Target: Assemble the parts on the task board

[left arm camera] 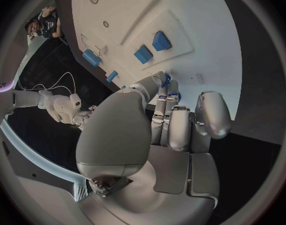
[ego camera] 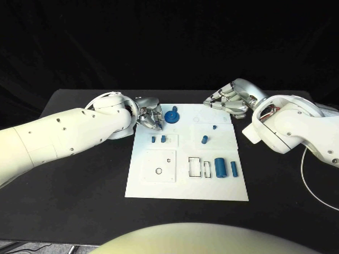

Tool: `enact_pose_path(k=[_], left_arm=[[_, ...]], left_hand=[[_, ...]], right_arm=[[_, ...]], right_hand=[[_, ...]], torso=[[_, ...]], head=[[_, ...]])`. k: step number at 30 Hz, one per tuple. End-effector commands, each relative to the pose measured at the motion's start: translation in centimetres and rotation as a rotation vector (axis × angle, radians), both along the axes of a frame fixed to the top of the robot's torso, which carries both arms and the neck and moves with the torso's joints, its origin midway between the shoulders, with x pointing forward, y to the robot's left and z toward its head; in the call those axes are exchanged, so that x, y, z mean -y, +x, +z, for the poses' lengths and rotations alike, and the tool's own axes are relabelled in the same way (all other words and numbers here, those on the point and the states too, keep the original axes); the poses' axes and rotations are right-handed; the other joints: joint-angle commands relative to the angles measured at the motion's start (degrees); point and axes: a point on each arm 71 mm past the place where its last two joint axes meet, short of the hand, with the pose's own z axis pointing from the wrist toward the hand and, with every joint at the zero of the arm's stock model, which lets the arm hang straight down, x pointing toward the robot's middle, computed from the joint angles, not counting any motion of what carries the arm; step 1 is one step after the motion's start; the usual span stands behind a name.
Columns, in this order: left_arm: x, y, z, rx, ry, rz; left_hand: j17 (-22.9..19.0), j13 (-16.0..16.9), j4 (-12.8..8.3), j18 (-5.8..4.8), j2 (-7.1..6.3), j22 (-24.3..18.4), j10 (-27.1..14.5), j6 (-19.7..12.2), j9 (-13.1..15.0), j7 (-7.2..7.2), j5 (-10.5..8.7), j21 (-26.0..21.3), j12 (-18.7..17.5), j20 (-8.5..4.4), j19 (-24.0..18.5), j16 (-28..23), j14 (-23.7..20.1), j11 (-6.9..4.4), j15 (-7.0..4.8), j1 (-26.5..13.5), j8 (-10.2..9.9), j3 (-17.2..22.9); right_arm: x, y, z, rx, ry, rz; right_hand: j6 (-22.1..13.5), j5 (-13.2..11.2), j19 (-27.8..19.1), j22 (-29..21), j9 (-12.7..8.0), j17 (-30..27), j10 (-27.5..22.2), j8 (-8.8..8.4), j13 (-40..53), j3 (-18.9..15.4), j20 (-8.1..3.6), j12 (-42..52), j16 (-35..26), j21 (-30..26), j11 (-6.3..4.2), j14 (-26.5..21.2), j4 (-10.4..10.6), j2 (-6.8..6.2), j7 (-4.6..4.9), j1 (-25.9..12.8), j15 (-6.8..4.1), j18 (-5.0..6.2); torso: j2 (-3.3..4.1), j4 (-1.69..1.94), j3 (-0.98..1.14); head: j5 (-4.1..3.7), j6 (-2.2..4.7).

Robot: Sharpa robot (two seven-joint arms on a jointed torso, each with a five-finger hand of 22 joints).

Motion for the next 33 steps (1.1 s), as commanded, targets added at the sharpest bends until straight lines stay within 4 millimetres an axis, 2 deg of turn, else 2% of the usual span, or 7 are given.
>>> enact_pose_path(k=[1, 3, 33], left_arm=[[0.21, -0.03, -0.28, -0.016, 0.043, -0.005], [0.30, 0.00, -0.32, -0.015, 0.046, -0.004], [1.09, -0.03, -0.78, 0.000, 0.096, -0.028]], left_hand=[[-0.11, 0.06, -0.08, -0.50, -0.07, 3.11, 0.47, 0.23, 0.02, -0.01, -0.28, 0.17, -0.26, -0.25, 2.61, 0.30, 1.80, -0.02, -0.38, -0.73, -0.37, 0.08], [-0.09, 0.07, -0.09, -0.50, -0.10, 3.11, 0.48, 0.22, 0.02, -0.02, -0.32, 0.15, -0.31, -0.25, 2.60, 0.32, 1.80, -0.02, -0.38, -0.80, -0.40, 0.06], [-0.18, 0.14, -0.10, -0.45, -0.04, 3.03, 0.73, 0.42, 0.06, -0.11, -0.46, -0.09, -0.40, -0.26, 2.55, 0.32, 1.79, -0.10, -0.42, -1.04, -0.41, 0.06]], right_arm=[[-0.16, -0.06, 0.00, 0.006, -0.008, 0.018], [-0.16, -0.06, 0.00, 0.006, -0.008, 0.018], [-0.21, -0.10, 0.00, 0.005, -0.009, 0.021]], right_hand=[[-0.14, 0.37, -0.32, -0.10, 0.07, 6.23, -0.30, -0.02, 0.05, -0.50, 0.04, 0.12, -0.16, -0.31, 0.12, 3.95, 0.00, 0.09, 0.00, 0.57, 0.16, 0.65], [-0.14, 0.37, -0.32, -0.10, 0.07, 6.23, -0.30, -0.02, 0.05, -0.50, 0.04, 0.12, -0.16, -0.31, 0.12, 3.95, 0.00, 0.09, 0.00, 0.57, 0.16, 0.65], [-0.14, 0.37, -0.32, -0.10, 0.07, 6.23, -0.30, -0.02, 0.05, -0.50, 0.04, 0.12, -0.16, -0.31, 0.12, 3.95, 0.00, 0.09, 0.00, 0.57, 0.16, 0.65]], torso=[[-0.02, 0.07, -0.05], [0.00, -0.04, -0.03], [-0.03, 0.01, 0.00]], head=[[-0.02, 0.03], [0.08, 0.02], [-0.02, -0.36]])
